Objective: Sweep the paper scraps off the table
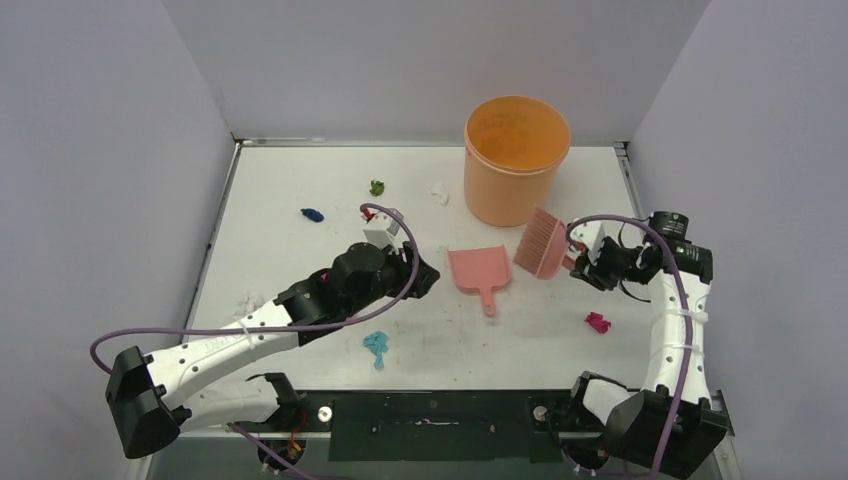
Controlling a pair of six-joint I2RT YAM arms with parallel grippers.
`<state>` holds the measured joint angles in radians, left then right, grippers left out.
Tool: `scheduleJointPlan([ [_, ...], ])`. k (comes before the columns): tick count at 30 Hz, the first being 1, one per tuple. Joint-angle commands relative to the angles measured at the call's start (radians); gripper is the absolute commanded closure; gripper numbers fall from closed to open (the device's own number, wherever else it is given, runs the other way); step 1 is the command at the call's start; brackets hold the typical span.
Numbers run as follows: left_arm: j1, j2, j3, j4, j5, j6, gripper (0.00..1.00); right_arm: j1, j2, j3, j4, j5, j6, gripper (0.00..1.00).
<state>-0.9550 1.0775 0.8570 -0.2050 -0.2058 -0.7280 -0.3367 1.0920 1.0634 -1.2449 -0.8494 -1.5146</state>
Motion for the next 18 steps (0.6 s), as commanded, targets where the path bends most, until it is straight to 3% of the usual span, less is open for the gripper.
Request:
scheduleJointPlan([
  [1, -0.060, 0.001, -0.001, 0.296, 0.020, 0.073, 0.52, 0.059, -0.104, -0.022, 0.420, -0.290, 0.738, 0.95],
  [4, -0.092, 0.033, 0.014, 0.377, 0.029, 0.120, 0.51, 0.138, -0.181, -0.089, 0.674, -0.243, 1.076, 0.95],
  [9, -0.163, 0.117, 0.083, 0.482, 0.025, 0.197, 0.46, 0.215, -0.192, -0.139, 0.879, -0.232, 1.443, 0.95],
  [12, -0.187, 0.177, 0.130, 0.530, 0.000, 0.213, 0.46, 0.271, -0.187, -0.150, 0.941, -0.219, 1.562, 0.95],
  [18, -0.220, 0.272, 0.203, 0.636, -0.070, 0.237, 0.46, 0.423, -0.206, -0.166, 0.991, -0.131, 1.650, 0.95],
])
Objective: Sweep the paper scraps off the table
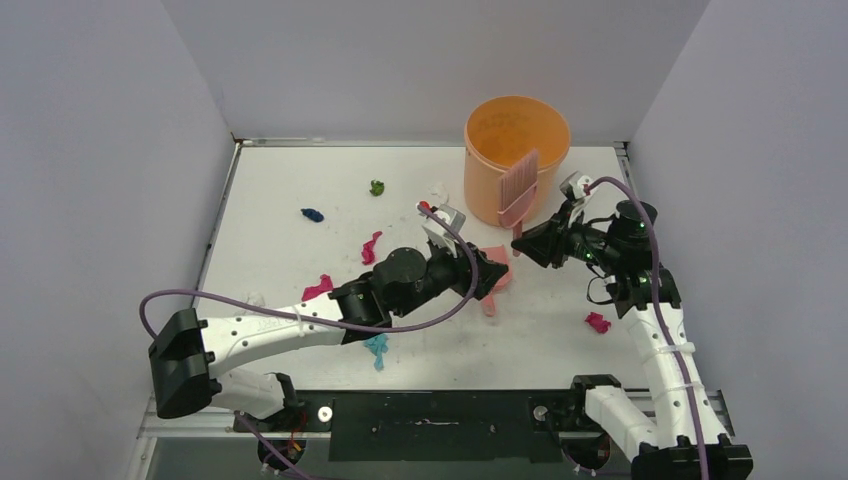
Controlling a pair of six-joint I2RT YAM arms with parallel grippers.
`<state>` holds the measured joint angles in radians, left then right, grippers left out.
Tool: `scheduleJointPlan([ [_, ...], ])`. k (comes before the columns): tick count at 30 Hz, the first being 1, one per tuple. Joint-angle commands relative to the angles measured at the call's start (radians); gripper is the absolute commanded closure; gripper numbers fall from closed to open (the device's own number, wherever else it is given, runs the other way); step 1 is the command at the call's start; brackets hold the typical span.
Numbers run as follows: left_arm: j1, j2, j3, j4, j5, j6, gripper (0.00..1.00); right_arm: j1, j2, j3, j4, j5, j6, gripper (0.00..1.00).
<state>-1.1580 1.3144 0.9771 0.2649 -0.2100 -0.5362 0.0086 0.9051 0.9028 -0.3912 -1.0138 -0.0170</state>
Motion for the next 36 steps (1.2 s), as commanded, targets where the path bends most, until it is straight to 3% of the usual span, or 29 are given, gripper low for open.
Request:
scheduleJointPlan([
  [1, -0.021, 0.044, 0.088, 0.187, -0.077, 0.054, 0.46, 0.103, -0.021, -0.009, 0.139, 0.051, 0.157, 0.95],
  [7, -0.030, 0.038, 0.065, 0.320, -0.175, 0.090, 0.47, 0.178, -0.034, -0.037, 0.154, 0.094, 0.189, 0.95],
  [14, -0.032, 0.022, 0.040, 0.323, -0.272, 0.114, 0.51, 0.206, -0.047, -0.077, 0.177, 0.116, 0.219, 0.95],
  [20, -0.031, -0.001, 0.014, 0.321, -0.327, 0.141, 0.67, 0.210, -0.051, -0.088, 0.184, 0.119, 0.228, 0.95],
  [25, -0.030, 0.003, 0.017, 0.307, -0.315, 0.153, 0.97, 0.213, -0.059, -0.082, 0.150, 0.115, 0.211, 0.95],
  [27, -0.031, 0.001, 0.006, 0.315, -0.306, 0.157, 1.00, 0.215, -0.060, -0.079, 0.135, 0.105, 0.197, 0.95],
  [28, -0.029, -0.003, 0.000, 0.318, -0.298, 0.161, 1.00, 0.215, -0.060, -0.077, 0.124, 0.094, 0.187, 0.90],
  [29, -0.028, -0.008, -0.003, 0.316, -0.287, 0.168, 1.00, 0.214, -0.059, -0.073, 0.108, 0.073, 0.168, 0.77],
  [31, -0.028, -0.029, -0.005, 0.280, -0.258, 0.190, 1.00, 0.214, -0.052, -0.051, 0.062, -0.014, 0.096, 0.42],
  [32, -0.028, -0.046, -0.004, 0.245, -0.242, 0.203, 1.00, 0.215, -0.044, -0.021, -0.008, -0.047, 0.019, 0.31],
  [34, -0.020, -0.088, -0.002, 0.142, -0.192, 0.226, 1.00, 0.215, -0.021, 0.060, -0.227, -0.091, -0.169, 0.21],
  [36, -0.015, -0.141, -0.009, 0.030, -0.146, 0.239, 1.00, 0.215, 0.018, 0.158, -0.449, -0.092, -0.397, 0.17],
])
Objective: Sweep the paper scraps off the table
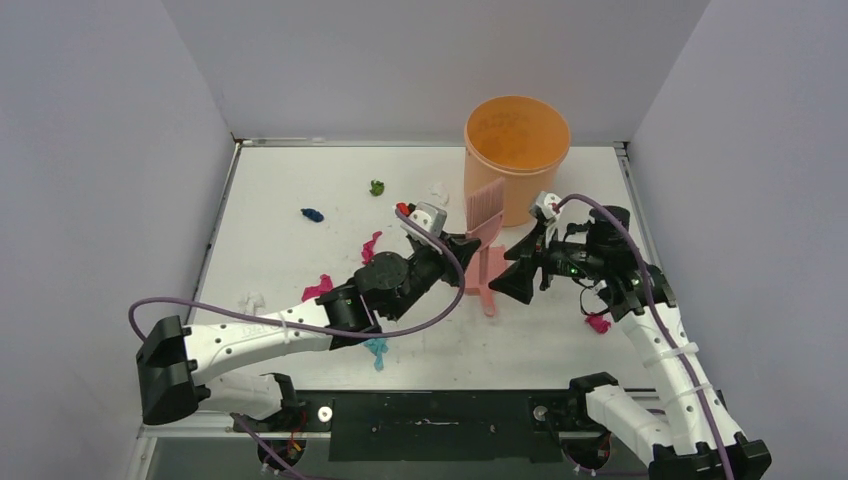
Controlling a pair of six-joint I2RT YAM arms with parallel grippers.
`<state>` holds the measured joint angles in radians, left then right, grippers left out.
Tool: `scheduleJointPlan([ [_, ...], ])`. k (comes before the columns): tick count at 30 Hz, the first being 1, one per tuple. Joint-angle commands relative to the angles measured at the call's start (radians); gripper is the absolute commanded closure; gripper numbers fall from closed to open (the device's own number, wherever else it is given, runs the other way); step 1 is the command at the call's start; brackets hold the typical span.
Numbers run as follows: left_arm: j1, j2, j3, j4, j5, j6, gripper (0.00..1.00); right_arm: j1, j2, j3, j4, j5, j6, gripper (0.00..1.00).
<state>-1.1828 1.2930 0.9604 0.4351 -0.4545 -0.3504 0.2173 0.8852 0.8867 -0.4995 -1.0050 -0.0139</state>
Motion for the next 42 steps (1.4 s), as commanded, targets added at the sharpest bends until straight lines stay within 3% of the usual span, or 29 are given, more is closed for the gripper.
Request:
scheduleJointPlan([
  [1, 0.011, -0.149, 0.000, -0.194, 0.126, 0.062, 1.00, 0.006, 0.054, 0.226, -0.434, -0.095, -0.492, 0.16],
  [6, 0.016, -0.275, -0.022, -0.496, 0.311, 0.096, 1.00, 0.009, 0.125, 0.455, -0.767, -0.073, -0.851, 0.08],
  [8, 0.015, -0.297, -0.015, -0.609, 0.429, 0.140, 1.00, 0.010, 0.140, 0.483, -0.782, -0.045, -0.901, 0.06],
  [13, 0.012, -0.300, 0.022, -0.778, 0.569, 0.184, 1.00, 0.040, 0.207, 0.540, -0.800, -0.022, -0.997, 0.05],
  [19, 0.008, -0.238, 0.096, -0.849, 0.642, 0.201, 1.00, 0.169, 0.309, 0.578, -0.866, -0.023, -1.038, 0.10],
  [25, 0.005, -0.179, 0.118, -0.751, 0.635, 0.211, 1.00, 0.236, 0.348, 0.501, -0.888, -0.047, -1.058, 0.12],
  [30, 0.004, -0.105, 0.183, -0.719, 0.606, 0.249, 1.00, 0.270, 0.380, 0.451, -0.874, -0.012, -1.057, 0.26],
  [32, 0.005, -0.100, 0.190, -0.707, 0.605, 0.258, 1.00, 0.276, 0.401, 0.451, -0.895, -0.008, -1.077, 0.46],
  [34, 0.006, -0.100, 0.193, -0.714, 0.594, 0.271, 1.00, 0.276, 0.425, 0.452, -0.902, -0.002, -1.068, 0.71],
  [38, 0.013, -0.129, 0.188, -0.752, 0.547, 0.289, 0.98, 0.274, 0.417, 0.423, -0.898, -0.003, -1.092, 0.93],
  [41, 0.018, -0.202, 0.138, -0.731, 0.456, 0.275, 0.68, 0.264, 0.398, 0.390, -0.868, -0.039, -1.077, 0.95],
  [42, 0.018, -0.239, 0.107, -0.711, 0.414, 0.256, 0.54, 0.259, 0.395, 0.378, -0.861, -0.057, -1.070, 0.95],
])
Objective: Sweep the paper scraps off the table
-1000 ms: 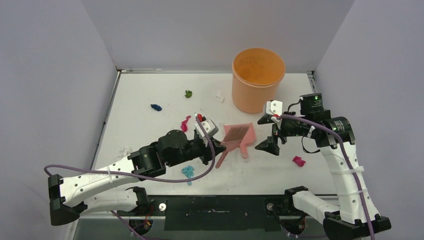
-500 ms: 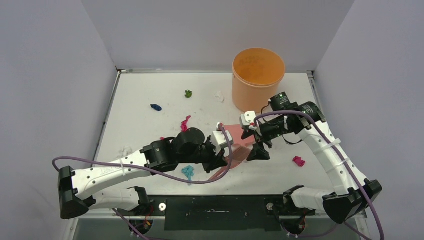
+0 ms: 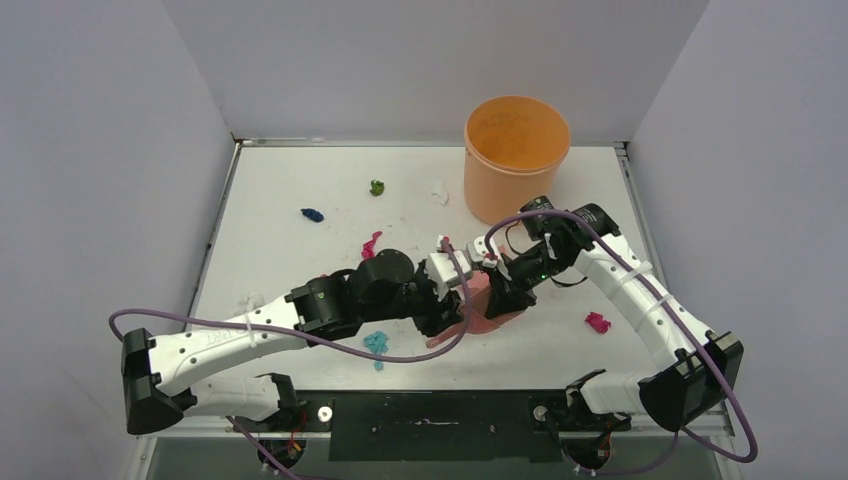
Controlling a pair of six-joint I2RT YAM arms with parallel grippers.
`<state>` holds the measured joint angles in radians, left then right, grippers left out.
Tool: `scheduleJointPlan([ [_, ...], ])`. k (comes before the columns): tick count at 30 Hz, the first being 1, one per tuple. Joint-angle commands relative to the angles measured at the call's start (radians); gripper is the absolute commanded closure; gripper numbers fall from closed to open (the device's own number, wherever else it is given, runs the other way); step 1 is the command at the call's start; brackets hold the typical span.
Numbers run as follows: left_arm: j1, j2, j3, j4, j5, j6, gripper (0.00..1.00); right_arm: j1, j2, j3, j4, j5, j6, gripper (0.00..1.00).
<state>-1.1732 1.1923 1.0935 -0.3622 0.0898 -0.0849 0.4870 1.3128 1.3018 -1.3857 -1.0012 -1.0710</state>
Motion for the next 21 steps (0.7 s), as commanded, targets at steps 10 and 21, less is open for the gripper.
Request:
scheduleJointPlan([
  [10, 0.023, -0.597, -0.502, 0.567, -0.468, -0.301, 0.22, -0.166, 0.061, -0.086, -0.013, -0.438, 0.020, 0.95],
  [21, 0.024, -0.677, -0.717, 0.734, -0.509, -0.597, 0.24, -0.293, 0.129, -0.100, -0.016, -0.614, 0.110, 0.95],
])
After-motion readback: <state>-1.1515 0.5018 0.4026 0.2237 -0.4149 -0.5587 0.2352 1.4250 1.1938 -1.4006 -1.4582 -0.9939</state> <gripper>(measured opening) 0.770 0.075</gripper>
